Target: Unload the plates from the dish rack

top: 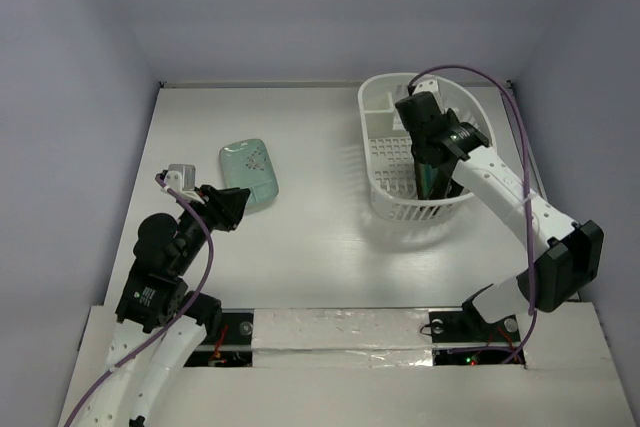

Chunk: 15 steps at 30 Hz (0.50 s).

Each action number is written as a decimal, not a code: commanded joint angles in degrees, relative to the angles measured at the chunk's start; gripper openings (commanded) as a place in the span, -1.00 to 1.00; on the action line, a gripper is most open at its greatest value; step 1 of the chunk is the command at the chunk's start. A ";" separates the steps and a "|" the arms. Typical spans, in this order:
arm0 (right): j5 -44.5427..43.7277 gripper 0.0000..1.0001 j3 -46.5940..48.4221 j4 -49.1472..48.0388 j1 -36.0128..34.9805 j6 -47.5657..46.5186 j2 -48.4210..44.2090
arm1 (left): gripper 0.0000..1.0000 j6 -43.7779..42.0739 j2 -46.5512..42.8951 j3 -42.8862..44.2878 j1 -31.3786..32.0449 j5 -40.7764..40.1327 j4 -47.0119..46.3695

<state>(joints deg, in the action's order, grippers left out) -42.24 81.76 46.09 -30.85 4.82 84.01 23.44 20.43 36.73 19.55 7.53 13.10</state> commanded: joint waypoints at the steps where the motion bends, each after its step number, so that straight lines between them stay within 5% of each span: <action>1: -7.24 -1.00 7.27 -5.66 -0.61 -1.57 -5.34 | -0.52 0.20 -0.21 0.36 0.40 0.82 -2.64; 15: -1.62 -1.00 13.25 -9.70 -4.38 0.72 -16.41 | -0.52 0.20 0.23 0.36 0.40 0.91 -2.91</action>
<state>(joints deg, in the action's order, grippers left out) -42.19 89.43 46.13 -33.41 4.91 71.81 23.42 20.43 36.73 19.55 7.53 13.08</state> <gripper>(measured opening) 0.147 0.240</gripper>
